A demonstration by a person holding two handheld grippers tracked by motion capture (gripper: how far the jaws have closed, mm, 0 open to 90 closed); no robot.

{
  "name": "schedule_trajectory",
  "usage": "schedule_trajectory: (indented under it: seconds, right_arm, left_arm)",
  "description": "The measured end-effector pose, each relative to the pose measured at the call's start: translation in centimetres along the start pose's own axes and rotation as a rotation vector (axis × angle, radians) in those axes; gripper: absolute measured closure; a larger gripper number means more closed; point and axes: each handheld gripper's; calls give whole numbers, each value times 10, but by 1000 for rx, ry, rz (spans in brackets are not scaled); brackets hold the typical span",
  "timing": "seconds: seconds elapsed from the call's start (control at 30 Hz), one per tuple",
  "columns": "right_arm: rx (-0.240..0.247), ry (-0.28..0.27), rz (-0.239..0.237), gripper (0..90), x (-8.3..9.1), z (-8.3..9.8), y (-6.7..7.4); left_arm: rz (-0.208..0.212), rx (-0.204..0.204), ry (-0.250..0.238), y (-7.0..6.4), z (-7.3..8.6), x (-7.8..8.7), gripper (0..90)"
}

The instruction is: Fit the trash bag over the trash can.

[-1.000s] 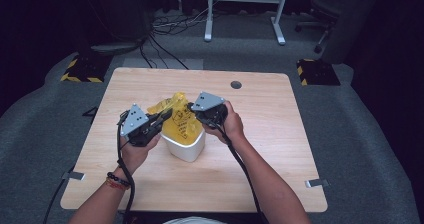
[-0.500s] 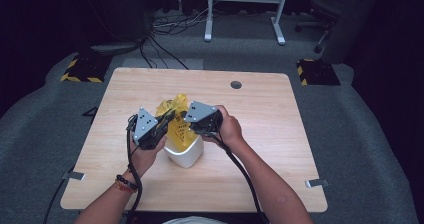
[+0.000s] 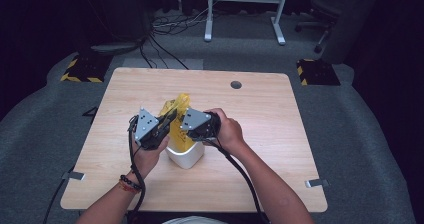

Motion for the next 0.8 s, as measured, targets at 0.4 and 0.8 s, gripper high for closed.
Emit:
schedule_trajectory:
  seconds: [0.4, 0.8]
  right_arm:
    - [-131, 135, -205, 895, -13, 2, -15]
    - [-203, 3, -283, 662, -10, 18, -17]
  left_arm:
    - [37, 94, -42, 20, -13, 8, 431]
    - [206, 64, 57, 48, -12, 5, 750]
Point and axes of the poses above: each handheld gripper's, and its own axes: x roughly backward along the jaws, z roughly out of its underside, y roughly to its left, and after that the axes turned 9 degrees about -z, right-handed
